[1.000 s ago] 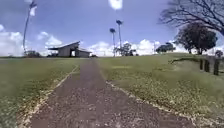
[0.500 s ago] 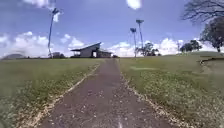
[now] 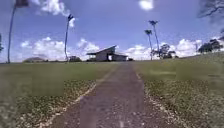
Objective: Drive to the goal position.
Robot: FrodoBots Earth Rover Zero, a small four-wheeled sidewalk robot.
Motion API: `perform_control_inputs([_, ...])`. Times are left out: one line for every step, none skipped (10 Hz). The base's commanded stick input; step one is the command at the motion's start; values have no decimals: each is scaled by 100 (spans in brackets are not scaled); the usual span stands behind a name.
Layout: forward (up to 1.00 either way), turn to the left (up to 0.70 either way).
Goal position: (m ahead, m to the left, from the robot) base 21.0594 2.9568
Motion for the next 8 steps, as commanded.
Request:
perform_control_inputs([100,-1])
perform_control_inputs([100,-40])
perform_control_inputs([100,-40])
perform_control_inputs([100,-40])
perform_control_inputs([100,-8])
perform_control_inputs([100,0])
perform_control_inputs([100,0])
perform_control_inputs([100,-2])
